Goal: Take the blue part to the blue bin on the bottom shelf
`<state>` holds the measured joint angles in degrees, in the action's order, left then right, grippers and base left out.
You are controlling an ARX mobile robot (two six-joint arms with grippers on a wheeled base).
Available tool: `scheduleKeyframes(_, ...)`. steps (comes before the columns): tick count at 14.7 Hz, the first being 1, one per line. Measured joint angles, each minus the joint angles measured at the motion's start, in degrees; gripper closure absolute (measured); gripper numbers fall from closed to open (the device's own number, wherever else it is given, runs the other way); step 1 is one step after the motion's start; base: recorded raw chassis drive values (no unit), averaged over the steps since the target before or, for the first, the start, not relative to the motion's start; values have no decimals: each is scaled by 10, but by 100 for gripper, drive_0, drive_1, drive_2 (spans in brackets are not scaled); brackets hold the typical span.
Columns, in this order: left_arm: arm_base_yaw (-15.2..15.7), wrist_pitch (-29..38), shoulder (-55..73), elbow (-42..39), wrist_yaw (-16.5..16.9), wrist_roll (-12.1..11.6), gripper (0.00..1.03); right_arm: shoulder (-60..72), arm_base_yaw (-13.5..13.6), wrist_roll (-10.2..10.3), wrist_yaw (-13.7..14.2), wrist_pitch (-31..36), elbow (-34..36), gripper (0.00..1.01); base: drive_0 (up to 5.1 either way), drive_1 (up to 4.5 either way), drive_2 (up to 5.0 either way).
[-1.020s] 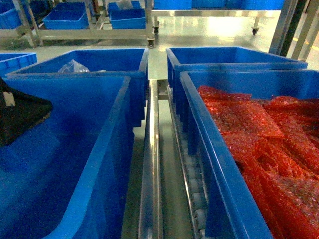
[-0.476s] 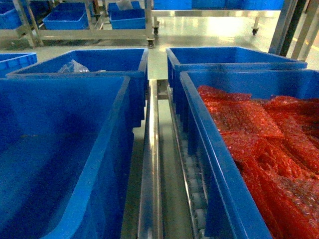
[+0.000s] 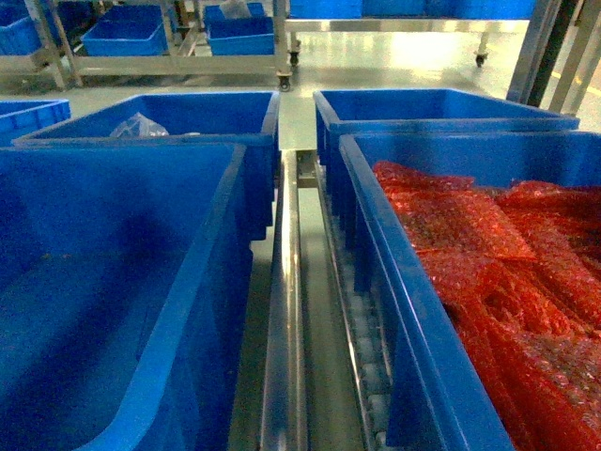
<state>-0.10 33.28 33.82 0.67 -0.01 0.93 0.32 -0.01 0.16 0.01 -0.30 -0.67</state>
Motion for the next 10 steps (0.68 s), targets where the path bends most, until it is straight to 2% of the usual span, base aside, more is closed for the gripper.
scheduleKeyframes(6, 0, -42, -41, 0, 0, 0, 101, 0, 0, 0, 0, 0, 0, 3, 0, 0, 0)
scheduleKeyframes(10, 0, -114, -118, 0, 0, 0, 101, 0, 0, 0, 0, 0, 0, 3, 0, 0, 0)
